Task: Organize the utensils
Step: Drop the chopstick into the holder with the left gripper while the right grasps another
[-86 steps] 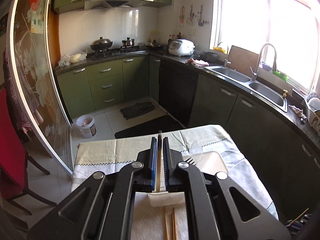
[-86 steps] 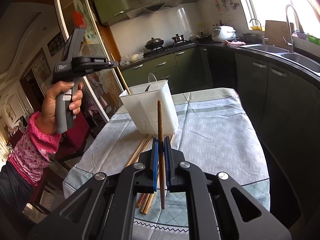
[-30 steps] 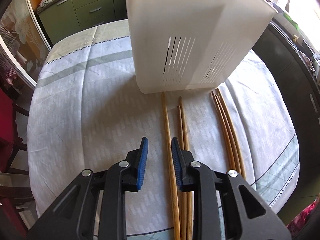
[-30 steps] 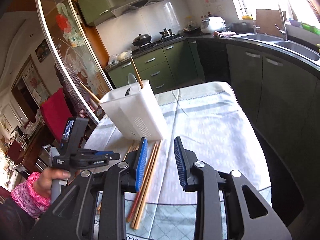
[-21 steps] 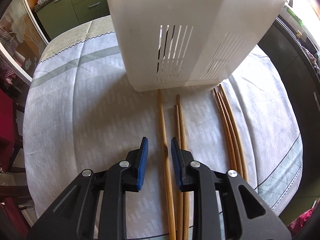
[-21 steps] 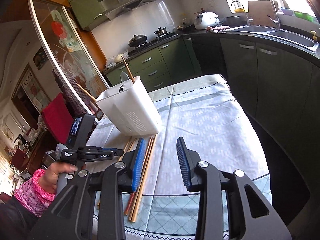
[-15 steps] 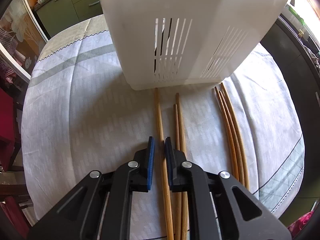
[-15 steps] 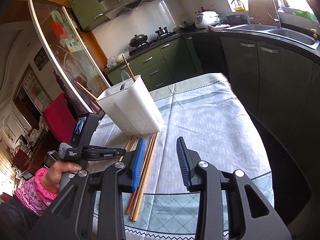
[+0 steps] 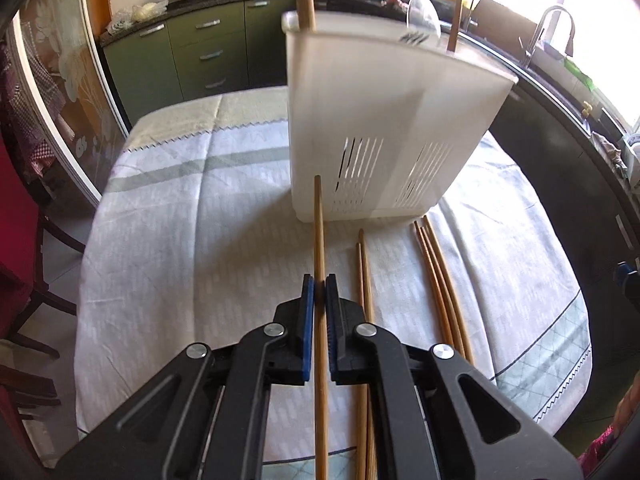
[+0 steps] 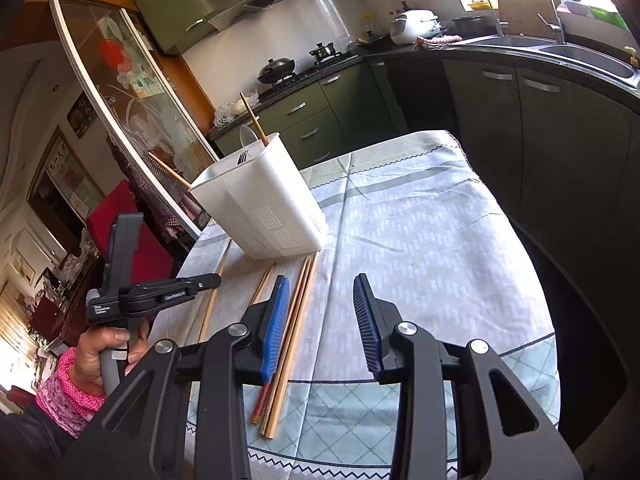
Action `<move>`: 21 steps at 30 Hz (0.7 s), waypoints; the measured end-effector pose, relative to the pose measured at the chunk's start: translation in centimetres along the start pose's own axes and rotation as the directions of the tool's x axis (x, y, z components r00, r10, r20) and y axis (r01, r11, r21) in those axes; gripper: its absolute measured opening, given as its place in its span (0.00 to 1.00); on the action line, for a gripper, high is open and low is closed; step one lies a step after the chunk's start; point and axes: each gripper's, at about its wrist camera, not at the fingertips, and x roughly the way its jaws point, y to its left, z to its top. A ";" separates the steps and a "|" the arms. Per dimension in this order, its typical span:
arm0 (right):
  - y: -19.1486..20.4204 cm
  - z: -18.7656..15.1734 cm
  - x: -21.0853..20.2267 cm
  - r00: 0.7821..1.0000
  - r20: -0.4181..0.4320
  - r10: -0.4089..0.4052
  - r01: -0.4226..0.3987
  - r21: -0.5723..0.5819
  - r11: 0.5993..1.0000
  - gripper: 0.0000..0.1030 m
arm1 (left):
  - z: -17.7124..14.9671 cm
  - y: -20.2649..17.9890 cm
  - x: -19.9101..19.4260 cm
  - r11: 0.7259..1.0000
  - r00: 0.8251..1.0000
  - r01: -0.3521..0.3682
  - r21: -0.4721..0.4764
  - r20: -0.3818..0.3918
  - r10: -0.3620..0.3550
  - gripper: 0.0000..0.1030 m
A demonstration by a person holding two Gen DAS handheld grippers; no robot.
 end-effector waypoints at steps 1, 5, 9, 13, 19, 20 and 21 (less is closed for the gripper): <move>0.2 0.0 0.2 1.000 -0.005 -0.001 0.001 -0.004 1.000 0.33 | 0.0 0.2 -1.0 1.000 1.000 -0.002 0.001 0.026 0.002 0.05; 1.1 -0.1 1.7 0.999 -0.044 0.003 -0.004 -0.027 1.000 0.33 | -0.4 1.2 -4.4 1.000 0.993 0.015 -0.017 0.115 -0.012 0.05; 2.0 -0.1 4.3 0.994 -0.109 0.004 -0.010 -0.049 0.999 0.33 | -1.6 1.6 -7.5 1.000 0.979 0.015 -0.019 0.205 -0.010 0.05; 2.8 0.5 8.4 0.981 -0.190 -0.032 0.017 -0.079 0.997 0.33 | -3.6 1.5 -10.6 1.000 0.956 0.005 -0.008 0.293 -0.003 0.05; 3.2 1.1 15.8 0.940 -0.315 -0.128 0.089 -0.135 0.987 0.23 | -6.0 1.3 -13.6 1.000 0.923 -0.024 0.007 0.385 0.019 0.05; 3.2 1.1 16.8 0.933 -0.331 -0.144 0.101 -0.142 0.985 0.23 | -6.3 1.3 -13.9 1.000 0.920 -0.026 0.011 0.391 0.020 0.05; 3.2 1.2 17.8 0.926 -0.344 -0.155 0.111 -0.142 0.984 0.21 | -6.5 1.3 -14.0 0.999 0.918 -0.030 0.012 0.396 0.022 0.05</move>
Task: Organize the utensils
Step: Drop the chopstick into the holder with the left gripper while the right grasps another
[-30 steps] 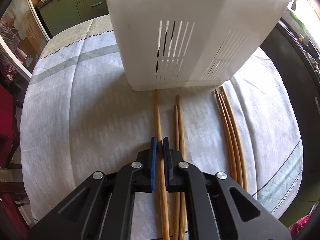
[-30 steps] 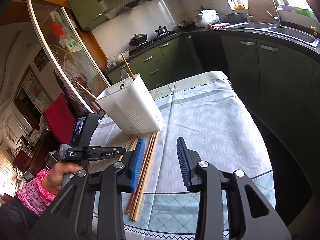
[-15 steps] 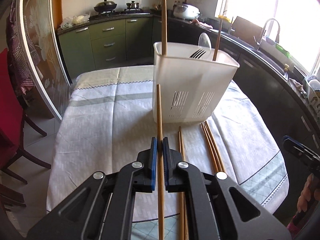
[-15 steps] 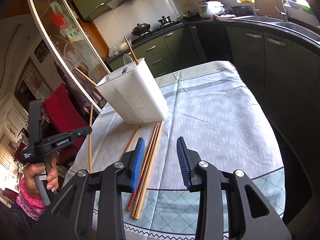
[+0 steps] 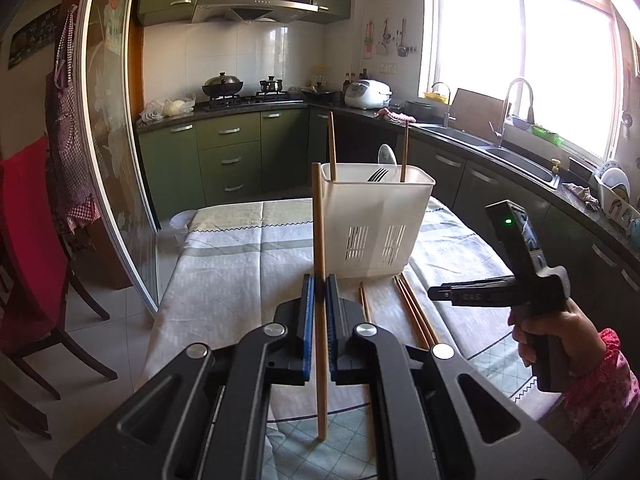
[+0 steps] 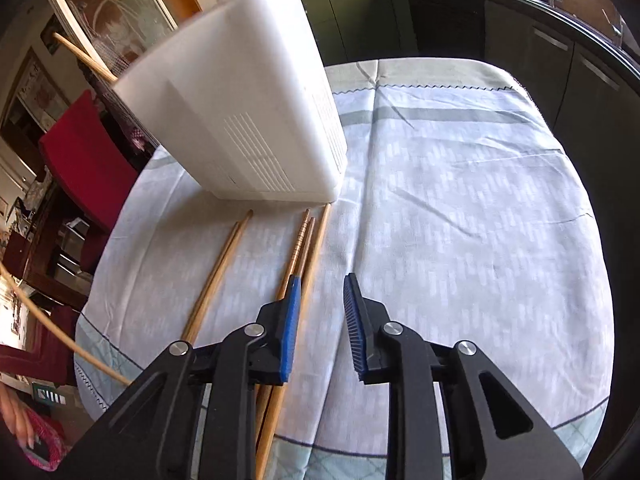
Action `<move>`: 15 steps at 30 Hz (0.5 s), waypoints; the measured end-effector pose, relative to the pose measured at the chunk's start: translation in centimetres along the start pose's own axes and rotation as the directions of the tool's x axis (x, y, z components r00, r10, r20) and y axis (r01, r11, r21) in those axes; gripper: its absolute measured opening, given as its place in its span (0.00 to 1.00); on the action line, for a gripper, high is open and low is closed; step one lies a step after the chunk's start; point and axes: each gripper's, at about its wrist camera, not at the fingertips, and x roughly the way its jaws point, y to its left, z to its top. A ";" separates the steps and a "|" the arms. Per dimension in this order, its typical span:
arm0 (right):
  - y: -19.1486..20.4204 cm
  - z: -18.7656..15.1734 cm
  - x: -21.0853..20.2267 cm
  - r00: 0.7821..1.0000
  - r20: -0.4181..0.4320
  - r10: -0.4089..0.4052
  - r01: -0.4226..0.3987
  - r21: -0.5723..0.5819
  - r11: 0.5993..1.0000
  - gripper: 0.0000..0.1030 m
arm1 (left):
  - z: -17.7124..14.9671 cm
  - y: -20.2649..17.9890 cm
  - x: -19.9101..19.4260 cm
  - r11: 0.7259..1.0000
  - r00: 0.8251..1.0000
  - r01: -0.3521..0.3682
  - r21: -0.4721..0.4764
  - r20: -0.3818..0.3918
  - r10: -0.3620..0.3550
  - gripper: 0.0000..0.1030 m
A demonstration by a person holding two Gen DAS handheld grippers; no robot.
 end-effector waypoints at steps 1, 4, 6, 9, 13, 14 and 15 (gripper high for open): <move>0.0 0.3 0.7 1.000 -0.013 -0.006 0.006 0.005 1.000 0.21 | 0.0 0.0 -0.1 1.000 1.000 0.000 0.002 0.003 0.000 0.05; 0.2 1.1 2.0 0.999 -0.033 -0.006 0.006 0.020 1.000 0.21 | -0.1 0.2 -0.3 1.000 1.000 0.010 0.000 0.001 -0.010 0.05; 0.6 1.4 2.5 0.999 -0.032 -0.020 0.021 0.014 1.000 0.21 | -0.1 0.4 -0.3 1.000 1.000 0.012 0.002 0.001 -0.012 0.05; 1.5 1.8 3.2 0.997 -0.036 -0.063 0.062 -0.010 0.998 0.17 | -0.2 0.5 -0.3 1.000 1.000 0.013 0.004 0.002 -0.013 0.05; 2.8 1.9 3.7 0.991 -0.031 -0.129 0.127 -0.048 0.991 0.15 | -0.2 0.6 -0.3 1.000 1.000 0.014 0.004 0.002 -0.014 0.05; 3.2 1.7 3.5 0.990 -0.032 -0.138 0.136 -0.057 0.989 0.15 | -0.3 0.6 -0.3 1.000 1.000 0.014 0.005 0.002 -0.014 0.05; 3.5 1.6 3.7 0.989 -0.034 -0.146 0.144 -0.065 0.987 0.15 | -0.3 0.6 -0.3 1.000 1.000 0.014 0.006 0.002 -0.014 0.05</move>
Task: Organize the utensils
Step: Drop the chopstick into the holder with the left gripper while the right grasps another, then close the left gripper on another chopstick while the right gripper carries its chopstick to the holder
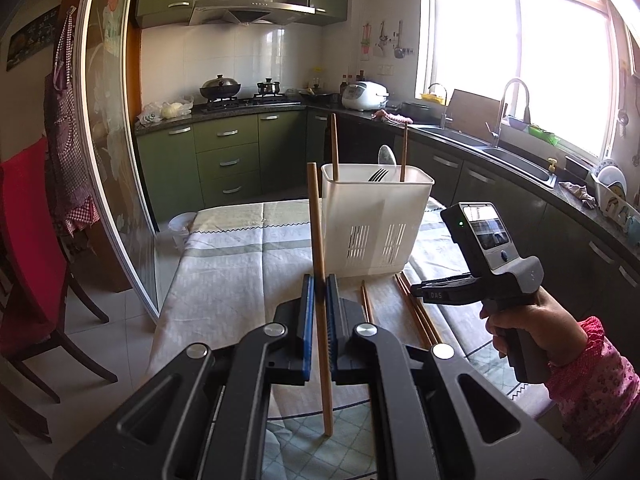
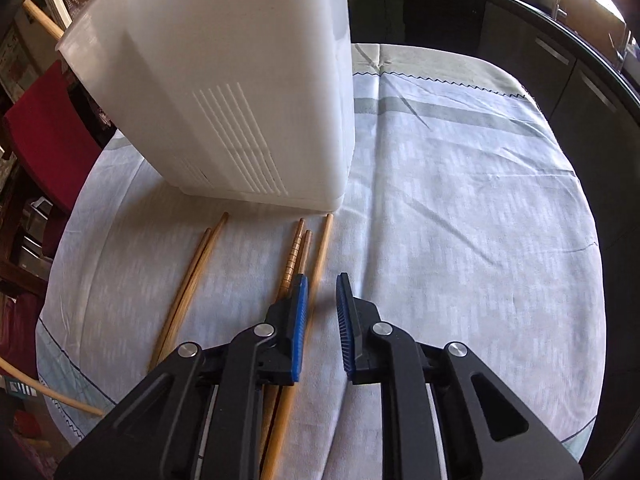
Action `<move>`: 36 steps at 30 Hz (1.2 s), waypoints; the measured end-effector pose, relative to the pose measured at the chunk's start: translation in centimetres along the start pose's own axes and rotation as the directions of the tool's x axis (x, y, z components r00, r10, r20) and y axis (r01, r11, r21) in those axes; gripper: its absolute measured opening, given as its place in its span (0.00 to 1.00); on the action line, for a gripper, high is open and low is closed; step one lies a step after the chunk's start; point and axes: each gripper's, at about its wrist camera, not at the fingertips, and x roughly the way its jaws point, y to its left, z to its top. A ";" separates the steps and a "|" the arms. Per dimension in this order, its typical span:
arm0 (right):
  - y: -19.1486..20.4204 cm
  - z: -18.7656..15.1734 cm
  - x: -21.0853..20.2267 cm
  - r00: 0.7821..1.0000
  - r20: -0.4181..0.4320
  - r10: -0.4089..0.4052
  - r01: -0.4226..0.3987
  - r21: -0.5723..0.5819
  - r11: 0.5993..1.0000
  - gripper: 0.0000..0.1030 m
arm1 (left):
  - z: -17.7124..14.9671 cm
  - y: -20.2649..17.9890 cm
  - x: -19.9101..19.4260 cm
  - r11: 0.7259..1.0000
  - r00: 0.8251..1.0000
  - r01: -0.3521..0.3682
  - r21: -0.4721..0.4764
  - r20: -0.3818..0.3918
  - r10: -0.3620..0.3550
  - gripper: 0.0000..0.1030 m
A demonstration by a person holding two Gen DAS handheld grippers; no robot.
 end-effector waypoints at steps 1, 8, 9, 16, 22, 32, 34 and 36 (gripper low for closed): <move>0.0 -0.2 0.0 1.000 -0.010 -0.010 0.010 -0.011 1.000 0.15 | 0.0 0.0 0.0 1.000 1.000 -0.001 0.000 0.000 0.001 0.05; 1.9 -1.8 -0.5 0.998 0.008 -0.056 0.057 -0.081 0.995 0.08 | -0.1 -0.1 0.0 1.000 1.000 -0.004 0.013 -0.002 0.004 0.06; 1.8 -2.0 -0.6 0.999 0.010 -0.051 0.051 -0.080 0.996 0.07 | -0.1 0.0 0.1 1.000 1.000 -0.001 0.012 -0.007 0.001 0.06; -0.9 -3.7 -2.7 0.998 0.054 0.040 -0.039 -0.015 0.999 0.07 | -0.6 0.3 1.1 1.000 0.998 0.021 -0.008 -0.052 -0.021 0.05; -3.0 -4.9 -7.9 0.979 0.182 0.094 -0.101 0.030 0.994 0.07 | -0.2 0.3 1.1 1.000 0.999 0.013 -0.003 -0.044 -0.013 0.05; -5.4 -5.9 -18.4 0.872 0.450 0.194 -0.242 0.051 0.969 0.07 | 1.1 1.4 9.4 0.999 0.975 -0.011 -0.037 -0.223 0.002 0.05; -5.6 -6.2 -19.7 0.858 0.472 0.204 -0.251 0.037 0.967 0.07 | 1.0 1.6 12.3 0.998 0.955 -0.005 -0.060 -0.296 -0.013 0.06; -5.5 -6.6 -20.6 0.849 0.481 0.218 -0.261 0.023 0.965 0.07 | 0.9 1.9 15.1 0.997 0.927 -0.008 -0.080 -0.374 -0.022 0.06</move>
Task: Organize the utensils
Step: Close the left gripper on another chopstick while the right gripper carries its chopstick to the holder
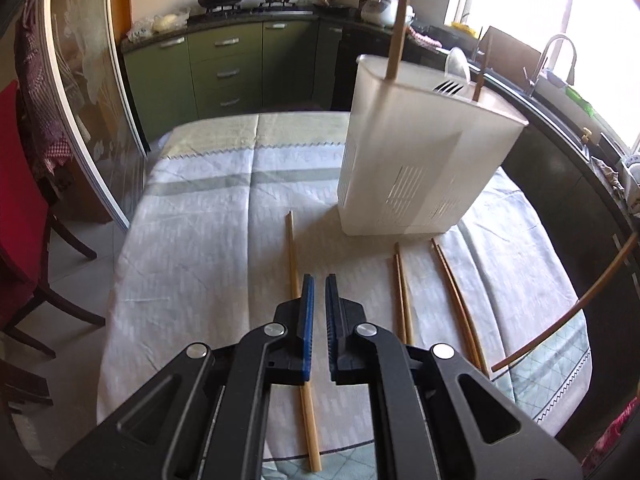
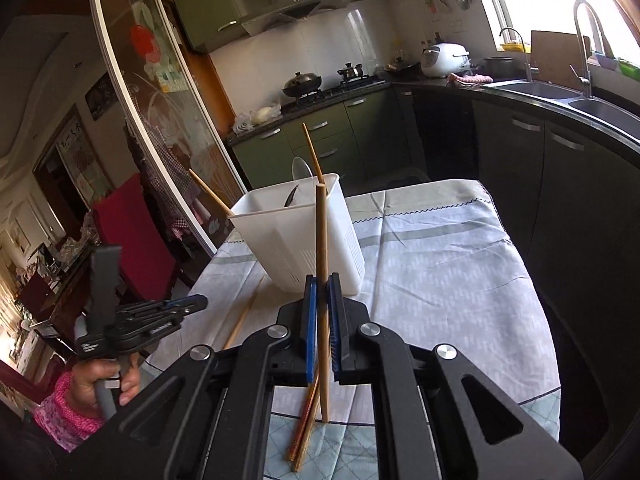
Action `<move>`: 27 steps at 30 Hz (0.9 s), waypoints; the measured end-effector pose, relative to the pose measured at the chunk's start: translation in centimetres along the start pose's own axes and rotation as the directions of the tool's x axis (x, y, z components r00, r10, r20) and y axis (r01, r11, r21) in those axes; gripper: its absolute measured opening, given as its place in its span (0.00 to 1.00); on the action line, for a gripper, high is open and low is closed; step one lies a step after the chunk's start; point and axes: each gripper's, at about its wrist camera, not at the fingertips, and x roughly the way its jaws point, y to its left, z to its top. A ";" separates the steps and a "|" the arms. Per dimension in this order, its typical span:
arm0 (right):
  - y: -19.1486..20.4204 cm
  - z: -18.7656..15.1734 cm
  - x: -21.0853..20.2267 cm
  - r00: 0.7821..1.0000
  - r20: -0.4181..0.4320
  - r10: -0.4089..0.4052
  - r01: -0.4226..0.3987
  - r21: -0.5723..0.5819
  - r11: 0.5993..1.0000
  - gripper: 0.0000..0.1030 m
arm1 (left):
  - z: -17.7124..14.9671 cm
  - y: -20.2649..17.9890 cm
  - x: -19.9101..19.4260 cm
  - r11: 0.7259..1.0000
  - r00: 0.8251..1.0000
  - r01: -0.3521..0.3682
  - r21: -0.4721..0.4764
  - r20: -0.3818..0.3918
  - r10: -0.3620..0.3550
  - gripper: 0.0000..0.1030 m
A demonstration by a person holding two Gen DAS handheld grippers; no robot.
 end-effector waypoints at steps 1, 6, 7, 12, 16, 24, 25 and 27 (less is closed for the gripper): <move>0.2 0.0 -0.4 1.000 0.002 0.005 -0.005 -0.005 1.000 0.07 | 0.3 0.1 1.1 1.000 0.999 0.001 -0.009 -0.039 -0.001 0.05; 0.5 0.2 -2.2 0.999 0.029 0.017 -0.016 -0.010 1.000 0.07 | 1.4 0.1 4.5 0.999 0.991 -0.034 -0.023 -0.132 0.030 0.06; 0.5 0.0 -2.6 0.999 0.034 0.020 -0.019 -0.009 1.000 0.07 | 1.6 0.2 4.8 0.999 0.989 -0.048 -0.026 -0.138 0.044 0.06; 0.3 -0.3 -3.6 0.999 0.037 0.026 -0.025 -0.016 1.000 0.07 | 2.6 0.8 5.9 0.996 0.984 -0.084 -0.040 -0.163 0.077 0.21; 0.0 -0.5 -3.8 0.999 0.037 0.025 -0.025 -0.012 1.000 0.07 | 3.2 0.8 7.5 0.995 0.975 -0.095 -0.042 -0.207 0.084 0.22; -0.5 -0.5 -4.2 0.999 0.039 0.013 -0.013 -0.004 1.000 0.07 | 3.7 0.4 9.5 0.992 0.962 -0.124 -0.033 -0.251 0.112 0.20; -0.5 -0.2 -4.3 0.999 0.041 0.014 -0.014 -0.003 1.000 0.07 | 3.8 0.4 9.6 0.991 0.962 -0.127 -0.034 -0.249 0.115 0.09; -0.1 0.7 -4.6 0.998 0.055 0.021 -0.021 -0.006 1.000 0.07 | 3.7 0.4 9.4 0.992 0.962 -0.121 -0.034 -0.249 0.109 0.05</move>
